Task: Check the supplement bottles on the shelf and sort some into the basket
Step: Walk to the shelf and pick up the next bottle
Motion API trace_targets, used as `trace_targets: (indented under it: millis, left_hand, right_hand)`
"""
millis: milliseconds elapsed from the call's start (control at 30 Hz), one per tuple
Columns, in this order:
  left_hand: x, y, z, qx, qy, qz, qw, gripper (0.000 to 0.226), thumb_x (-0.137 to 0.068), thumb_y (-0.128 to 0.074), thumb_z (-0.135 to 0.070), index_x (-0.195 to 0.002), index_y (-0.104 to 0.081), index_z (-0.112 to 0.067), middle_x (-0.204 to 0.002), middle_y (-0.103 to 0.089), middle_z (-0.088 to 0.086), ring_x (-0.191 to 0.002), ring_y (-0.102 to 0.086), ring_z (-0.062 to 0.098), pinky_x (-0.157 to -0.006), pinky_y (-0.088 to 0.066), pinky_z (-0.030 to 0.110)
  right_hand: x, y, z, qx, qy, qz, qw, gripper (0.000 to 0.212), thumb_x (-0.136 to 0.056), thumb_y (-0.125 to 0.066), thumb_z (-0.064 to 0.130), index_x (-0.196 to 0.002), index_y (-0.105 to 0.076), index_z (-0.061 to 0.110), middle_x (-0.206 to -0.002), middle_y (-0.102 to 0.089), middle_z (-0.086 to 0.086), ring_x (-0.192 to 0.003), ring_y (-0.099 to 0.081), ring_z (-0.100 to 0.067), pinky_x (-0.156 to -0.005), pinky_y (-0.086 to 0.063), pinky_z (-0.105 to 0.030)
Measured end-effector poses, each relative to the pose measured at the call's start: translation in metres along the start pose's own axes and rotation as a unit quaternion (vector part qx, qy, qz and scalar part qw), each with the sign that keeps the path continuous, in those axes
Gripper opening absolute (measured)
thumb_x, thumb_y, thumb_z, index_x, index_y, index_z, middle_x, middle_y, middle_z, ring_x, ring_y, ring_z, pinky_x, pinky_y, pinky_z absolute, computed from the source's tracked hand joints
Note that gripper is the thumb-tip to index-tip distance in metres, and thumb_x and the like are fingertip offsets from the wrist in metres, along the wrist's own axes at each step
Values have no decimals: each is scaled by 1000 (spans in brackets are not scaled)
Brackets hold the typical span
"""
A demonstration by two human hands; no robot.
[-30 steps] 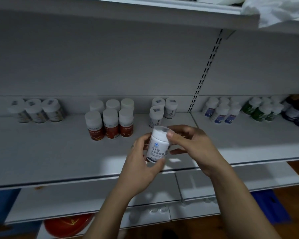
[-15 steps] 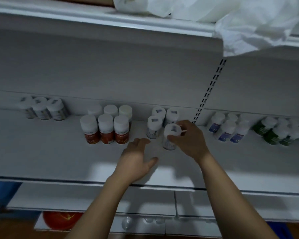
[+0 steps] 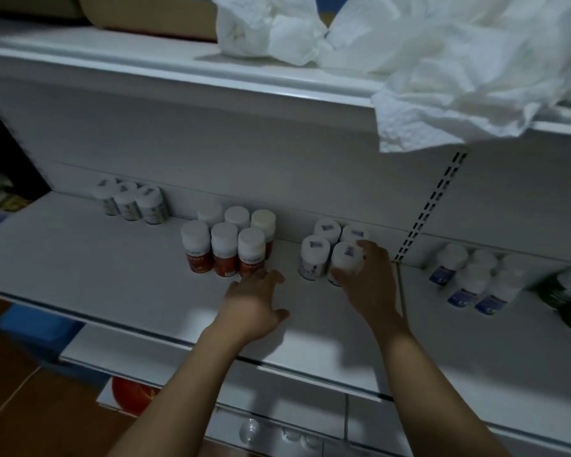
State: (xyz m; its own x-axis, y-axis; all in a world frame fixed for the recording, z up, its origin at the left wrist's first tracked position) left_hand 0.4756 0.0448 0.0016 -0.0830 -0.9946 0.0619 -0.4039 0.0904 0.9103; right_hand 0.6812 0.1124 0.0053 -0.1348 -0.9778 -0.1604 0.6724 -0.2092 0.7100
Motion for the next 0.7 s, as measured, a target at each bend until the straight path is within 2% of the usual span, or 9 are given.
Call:
trace_targets:
  millis: [100, 200, 333, 467, 567, 633, 700]
  left_hand:
    - [3, 2, 2, 0, 5, -13, 1000, 62, -83, -70, -41, -137, -44, -24, -139, -47, -1, -128, -44, 20, -104, -38, 35]
    - [4, 6, 2, -2, -2, -27, 1000, 63, -81, -72, -39, -136, -46, -24, -138, -50, 0, -127, -46, 21, -102, -39, 35]
    - [8, 13, -3, -14, -24, -42, 999, 64, -80, -73, -38, -137, -46, -25, -137, -52, -2, -127, -46, 20, -102, -39, 33]
    - [15, 24, -6, -38, -55, -67, 995, 61, -82, -69, -42, -136, -45, -27, -135, -52, -5, -125, -48, 19, -101, -38, 32]
    - [20, 30, -4, -33, -67, -75, 994, 59, -83, -67, -43, -136, -45, -27, -133, -54, -6, -123, -49, 18, -99, -38, 32]
    - [24, 33, -2, -28, -74, -79, 994, 60, -84, -66, -44, -137, -42, -28, -132, -54, -5, -122, -50, 18, -98, -39, 32]
    - [26, 34, 1, -18, -72, -74, 994, 64, -85, -65, -44, -140, -36, -27, -134, -51, -2, -123, -48, 21, -98, -38, 33]
  right_hand:
    - [3, 7, 25, 97, 102, -76, 987, 50, -66, -84, 31, -106, -65, 8, -103, -65, -15, -99, -56, -37, -80, -41, -40]
    - [-5, -2, 48, 193, 163, -72, 965, 43, -67, -79, 49, -88, -68, 13, -91, -68, -10, -96, -57, -34, -79, -36, -39]
    - [-18, -20, 62, 294, 154, -23, 943, 59, -72, -65, 65, -103, -69, 15, -105, -67, -7, -107, -52, -29, -87, -24, -39]
    - [-23, -29, 63, 326, 149, -5, 933, 51, -76, -62, 59, -107, -65, 18, -112, -64, -5, -110, -49, -28, -91, -28, -38]
    - [-14, -29, 65, 267, 130, -32, 954, 46, -71, -70, 47, -102, -64, 14, -109, -63, -8, -108, -51, -31, -91, -30, -38]
    - [2, -25, 64, 169, 112, -49, 978, 43, -64, -79, 37, -94, -63, 10, -103, -62, -11, -102, -54, -33, -87, -36, -39]
    - [23, -17, 63, 51, 80, -50, 994, 42, -59, -84, 29, -87, -58, 10, -93, -56, -6, -91, -56, -32, -77, -43, -38]
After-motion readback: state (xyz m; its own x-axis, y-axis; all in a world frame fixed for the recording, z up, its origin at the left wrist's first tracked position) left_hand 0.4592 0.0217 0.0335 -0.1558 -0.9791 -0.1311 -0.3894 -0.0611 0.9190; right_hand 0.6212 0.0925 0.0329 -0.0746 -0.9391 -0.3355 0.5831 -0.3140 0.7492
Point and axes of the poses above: each hand's wrist, its own x-axis away from the middle knuckle, its own y-axis out of the back of the hand, z = x × y, the point moved 6 cm from there along -x, towards the middle knuckle
